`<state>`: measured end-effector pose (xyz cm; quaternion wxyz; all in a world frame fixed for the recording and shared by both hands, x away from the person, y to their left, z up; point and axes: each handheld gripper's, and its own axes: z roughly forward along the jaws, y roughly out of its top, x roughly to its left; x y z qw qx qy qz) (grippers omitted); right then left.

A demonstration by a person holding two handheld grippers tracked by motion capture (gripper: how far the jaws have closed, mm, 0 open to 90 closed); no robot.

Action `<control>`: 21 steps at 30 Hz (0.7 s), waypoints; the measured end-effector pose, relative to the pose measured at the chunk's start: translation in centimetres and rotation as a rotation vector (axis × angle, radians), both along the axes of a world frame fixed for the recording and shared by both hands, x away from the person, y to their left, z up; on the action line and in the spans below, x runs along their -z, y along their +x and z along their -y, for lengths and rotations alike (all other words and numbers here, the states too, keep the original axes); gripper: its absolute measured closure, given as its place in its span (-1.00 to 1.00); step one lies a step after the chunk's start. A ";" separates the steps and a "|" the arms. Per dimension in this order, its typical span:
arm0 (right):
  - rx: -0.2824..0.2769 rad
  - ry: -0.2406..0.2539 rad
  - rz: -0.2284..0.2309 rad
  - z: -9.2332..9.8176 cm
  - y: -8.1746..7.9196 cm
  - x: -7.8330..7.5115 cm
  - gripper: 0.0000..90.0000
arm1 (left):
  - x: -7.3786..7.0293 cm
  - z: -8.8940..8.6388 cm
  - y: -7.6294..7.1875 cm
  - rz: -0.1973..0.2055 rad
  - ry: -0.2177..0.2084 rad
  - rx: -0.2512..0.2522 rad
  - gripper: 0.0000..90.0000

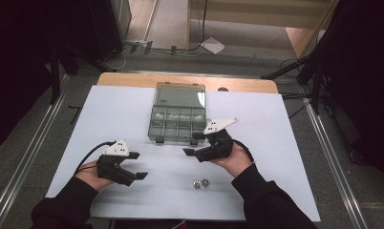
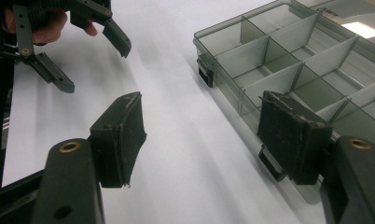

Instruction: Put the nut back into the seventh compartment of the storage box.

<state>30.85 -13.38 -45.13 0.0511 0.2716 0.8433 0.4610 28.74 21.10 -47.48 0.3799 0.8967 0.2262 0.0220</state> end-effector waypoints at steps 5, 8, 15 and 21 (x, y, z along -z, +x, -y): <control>-0.008 0.002 -0.005 0.3 -0.6 0.2 -0.27 | -0.1 -0.1 0.0 -0.002 0.012 -0.001 -0.56; -0.011 0.004 -0.012 0.4 -1.0 0.4 -0.27 | 0.0 -0.1 0.0 -0.001 0.002 -0.002 -0.56; -0.023 -0.011 -0.015 0.5 -1.7 1.0 -0.27 | 0.1 -0.1 0.0 -0.001 -0.001 -0.005 -0.56; -0.031 -0.011 -0.016 0.8 -2.2 1.0 -0.26 | 0.0 -0.1 0.0 -0.001 0.000 -0.007 -0.56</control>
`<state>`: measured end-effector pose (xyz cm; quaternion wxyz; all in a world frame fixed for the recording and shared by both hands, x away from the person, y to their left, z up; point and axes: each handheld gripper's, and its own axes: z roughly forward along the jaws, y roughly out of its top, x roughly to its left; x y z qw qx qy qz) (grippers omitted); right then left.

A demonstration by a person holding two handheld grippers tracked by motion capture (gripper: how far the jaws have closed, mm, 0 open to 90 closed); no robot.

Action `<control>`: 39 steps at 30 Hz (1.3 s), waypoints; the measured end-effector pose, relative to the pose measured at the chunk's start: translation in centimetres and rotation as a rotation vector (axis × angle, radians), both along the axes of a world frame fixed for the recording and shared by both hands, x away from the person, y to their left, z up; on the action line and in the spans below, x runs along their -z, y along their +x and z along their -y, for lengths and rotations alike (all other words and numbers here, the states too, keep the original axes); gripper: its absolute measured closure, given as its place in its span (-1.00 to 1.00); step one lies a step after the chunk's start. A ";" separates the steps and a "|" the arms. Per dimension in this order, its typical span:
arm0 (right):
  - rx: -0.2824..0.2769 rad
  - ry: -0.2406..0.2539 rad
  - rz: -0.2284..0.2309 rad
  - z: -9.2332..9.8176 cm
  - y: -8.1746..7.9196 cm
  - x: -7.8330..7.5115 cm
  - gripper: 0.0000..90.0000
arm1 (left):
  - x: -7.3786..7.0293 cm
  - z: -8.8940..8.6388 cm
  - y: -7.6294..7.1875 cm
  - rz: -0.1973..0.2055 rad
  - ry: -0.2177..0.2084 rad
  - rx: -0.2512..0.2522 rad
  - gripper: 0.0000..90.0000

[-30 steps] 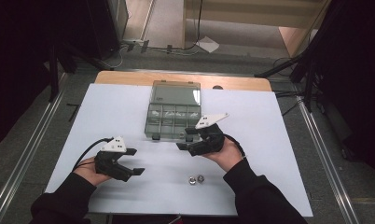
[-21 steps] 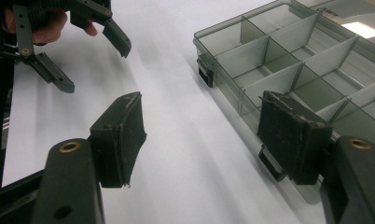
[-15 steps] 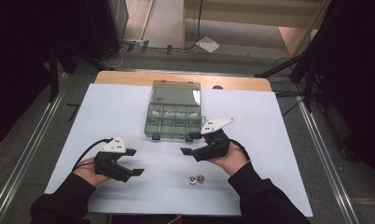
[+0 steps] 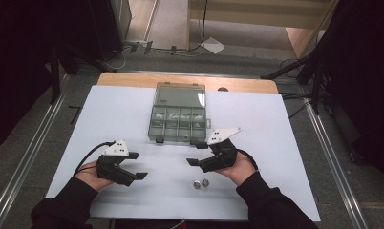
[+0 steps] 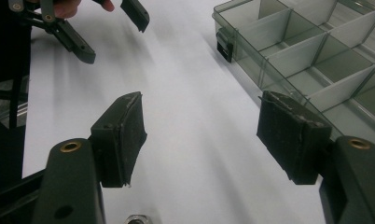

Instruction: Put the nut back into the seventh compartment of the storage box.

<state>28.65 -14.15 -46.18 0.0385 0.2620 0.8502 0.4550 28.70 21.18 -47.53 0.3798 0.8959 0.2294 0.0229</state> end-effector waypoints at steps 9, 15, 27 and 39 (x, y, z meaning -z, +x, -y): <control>-0.007 0.011 -0.016 0.3 -0.6 0.1 -0.27 | 0.0 0.0 -0.1 0.002 -0.007 -0.005 -0.56; -0.016 0.002 -0.003 0.6 -1.1 0.0 -0.27 | 0.0 0.1 -0.1 0.002 0.001 -0.002 -0.56; -0.012 0.001 -0.011 1.1 -1.9 0.3 -0.27 | 0.0 0.1 -0.2 0.002 0.005 0.003 -0.56; -0.031 -0.012 -0.024 1.1 -2.7 1.0 -0.26 | 0.0 0.2 -0.2 0.004 0.012 0.006 -0.56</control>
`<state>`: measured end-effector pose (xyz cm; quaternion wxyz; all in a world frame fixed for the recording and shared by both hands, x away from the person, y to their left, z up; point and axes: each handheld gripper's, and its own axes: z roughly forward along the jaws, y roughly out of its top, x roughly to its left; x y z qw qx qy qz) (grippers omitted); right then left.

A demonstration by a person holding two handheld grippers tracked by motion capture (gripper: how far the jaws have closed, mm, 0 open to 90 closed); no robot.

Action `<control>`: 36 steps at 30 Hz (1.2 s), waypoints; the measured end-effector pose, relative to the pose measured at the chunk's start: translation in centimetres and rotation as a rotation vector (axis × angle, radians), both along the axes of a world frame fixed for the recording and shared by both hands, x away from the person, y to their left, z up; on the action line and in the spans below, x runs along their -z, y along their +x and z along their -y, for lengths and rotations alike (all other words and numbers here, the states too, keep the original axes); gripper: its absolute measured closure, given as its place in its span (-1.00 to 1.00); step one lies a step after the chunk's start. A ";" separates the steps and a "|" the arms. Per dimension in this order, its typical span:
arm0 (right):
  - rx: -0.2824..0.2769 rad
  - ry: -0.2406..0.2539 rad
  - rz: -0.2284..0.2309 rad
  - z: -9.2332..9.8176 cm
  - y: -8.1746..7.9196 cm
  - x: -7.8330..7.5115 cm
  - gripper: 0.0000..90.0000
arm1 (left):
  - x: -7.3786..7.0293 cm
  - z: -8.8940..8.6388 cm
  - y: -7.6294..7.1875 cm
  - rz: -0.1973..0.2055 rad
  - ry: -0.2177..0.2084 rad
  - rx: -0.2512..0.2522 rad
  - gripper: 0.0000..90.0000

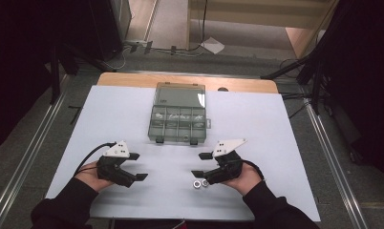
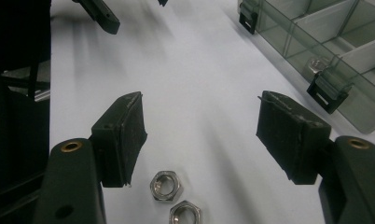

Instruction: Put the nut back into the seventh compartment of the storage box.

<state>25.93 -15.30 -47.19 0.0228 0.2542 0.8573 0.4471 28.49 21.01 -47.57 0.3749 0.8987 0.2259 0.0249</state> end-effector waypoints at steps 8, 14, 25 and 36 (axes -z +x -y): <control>-0.007 -0.013 0.004 0.2 -0.9 0.2 -0.25 | -0.1 -0.1 0.0 -0.002 0.001 0.001 -0.56; -0.021 -0.028 0.009 0.2 -1.2 0.5 -0.25 | 0.0 0.0 0.1 -0.001 0.000 0.002 -0.56; -0.030 -0.037 -0.001 0.1 -1.4 1.3 -0.23 | -0.1 0.1 0.2 0.003 -0.002 0.004 -0.56; -0.047 -0.057 -0.001 0.0 -1.4 1.9 -0.21 | -0.1 0.2 0.3 0.000 0.005 0.009 -0.56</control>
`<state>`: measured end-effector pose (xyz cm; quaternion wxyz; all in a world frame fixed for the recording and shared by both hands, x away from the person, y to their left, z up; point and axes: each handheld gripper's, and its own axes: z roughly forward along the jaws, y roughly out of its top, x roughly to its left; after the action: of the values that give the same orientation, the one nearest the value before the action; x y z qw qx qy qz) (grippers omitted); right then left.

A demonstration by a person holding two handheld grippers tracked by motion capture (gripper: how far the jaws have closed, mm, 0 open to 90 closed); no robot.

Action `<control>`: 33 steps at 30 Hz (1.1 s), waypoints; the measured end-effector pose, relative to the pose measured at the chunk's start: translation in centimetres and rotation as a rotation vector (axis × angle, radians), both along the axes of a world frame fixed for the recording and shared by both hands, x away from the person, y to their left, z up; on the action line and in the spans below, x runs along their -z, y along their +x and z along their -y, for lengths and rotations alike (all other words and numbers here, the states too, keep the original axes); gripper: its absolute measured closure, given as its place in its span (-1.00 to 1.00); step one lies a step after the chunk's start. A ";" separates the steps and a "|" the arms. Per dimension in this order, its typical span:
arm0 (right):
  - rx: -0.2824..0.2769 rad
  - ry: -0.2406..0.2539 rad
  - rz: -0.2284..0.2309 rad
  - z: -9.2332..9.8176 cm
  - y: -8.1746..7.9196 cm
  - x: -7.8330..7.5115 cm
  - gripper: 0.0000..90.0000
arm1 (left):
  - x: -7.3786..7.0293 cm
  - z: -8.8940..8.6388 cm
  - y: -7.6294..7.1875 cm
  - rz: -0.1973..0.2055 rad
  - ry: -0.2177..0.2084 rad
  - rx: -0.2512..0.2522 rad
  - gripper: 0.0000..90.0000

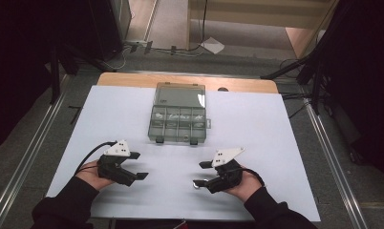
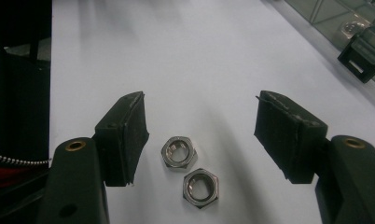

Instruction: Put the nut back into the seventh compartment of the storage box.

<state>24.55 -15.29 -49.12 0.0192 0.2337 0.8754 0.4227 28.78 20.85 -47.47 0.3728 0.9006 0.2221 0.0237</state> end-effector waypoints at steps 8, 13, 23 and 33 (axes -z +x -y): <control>-0.022 -0.029 -0.014 -0.3 0.0 0.5 -0.19 | -0.1 0.0 0.0 -0.001 0.023 0.004 -0.56; -0.036 -0.034 -0.025 -0.4 -0.1 0.8 -0.16 | 0.1 0.1 0.0 0.004 -0.001 0.000 -0.56; -0.055 -0.056 -0.029 -0.7 -0.1 1.5 -0.06 | 0.0 0.1 0.0 0.001 0.006 0.000 -0.56; -0.071 -0.086 -0.029 -1.0 -0.2 1.8 0.07 | 0.1 0.2 0.0 0.003 0.001 0.001 -0.56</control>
<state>24.35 -14.33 -50.91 0.0014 0.2075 0.9008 0.3814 28.76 20.69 -47.57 0.3726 0.9009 0.2211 0.0250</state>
